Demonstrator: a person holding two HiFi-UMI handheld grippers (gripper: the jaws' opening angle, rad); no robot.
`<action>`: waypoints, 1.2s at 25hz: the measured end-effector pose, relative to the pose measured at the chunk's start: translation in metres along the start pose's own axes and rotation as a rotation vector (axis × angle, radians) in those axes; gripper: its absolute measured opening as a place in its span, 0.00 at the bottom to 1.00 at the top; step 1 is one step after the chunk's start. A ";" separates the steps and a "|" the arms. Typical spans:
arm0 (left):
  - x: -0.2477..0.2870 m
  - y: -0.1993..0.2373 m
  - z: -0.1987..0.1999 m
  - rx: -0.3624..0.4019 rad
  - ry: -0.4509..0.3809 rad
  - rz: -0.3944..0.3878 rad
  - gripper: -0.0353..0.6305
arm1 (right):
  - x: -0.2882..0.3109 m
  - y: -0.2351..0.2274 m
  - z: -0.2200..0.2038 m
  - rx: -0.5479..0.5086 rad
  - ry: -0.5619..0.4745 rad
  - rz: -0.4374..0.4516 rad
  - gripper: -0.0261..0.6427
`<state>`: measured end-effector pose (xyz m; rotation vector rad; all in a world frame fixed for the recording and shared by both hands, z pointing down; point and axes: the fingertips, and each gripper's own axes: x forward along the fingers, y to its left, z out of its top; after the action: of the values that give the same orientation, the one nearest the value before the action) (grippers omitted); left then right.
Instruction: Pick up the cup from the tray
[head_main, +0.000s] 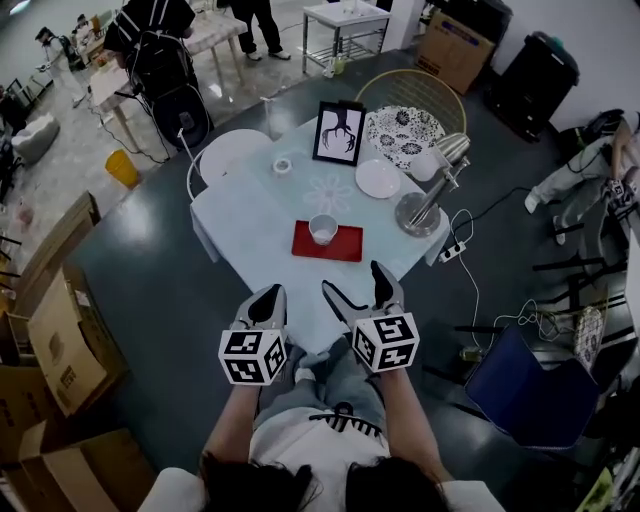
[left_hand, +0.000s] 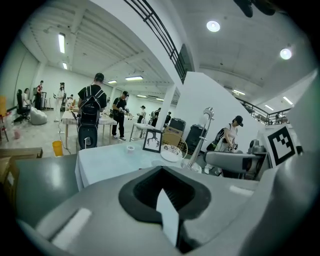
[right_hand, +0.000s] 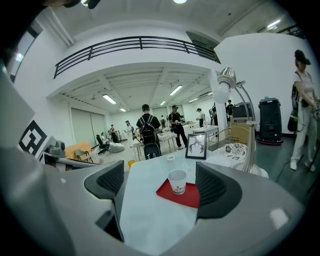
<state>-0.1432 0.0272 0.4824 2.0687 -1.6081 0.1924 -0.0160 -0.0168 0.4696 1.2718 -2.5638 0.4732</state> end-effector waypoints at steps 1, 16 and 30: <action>0.005 0.003 0.000 -0.001 0.004 0.004 0.05 | 0.008 -0.002 0.000 -0.008 0.008 0.004 0.72; 0.099 0.041 -0.015 -0.090 0.105 0.062 0.05 | 0.116 -0.034 -0.032 -0.030 0.201 0.033 0.74; 0.173 0.075 -0.040 -0.191 0.195 0.135 0.05 | 0.197 -0.059 -0.089 -0.033 0.399 0.068 0.75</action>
<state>-0.1554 -0.1164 0.6107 1.7439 -1.5816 0.2687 -0.0789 -0.1587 0.6312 0.9655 -2.2721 0.6244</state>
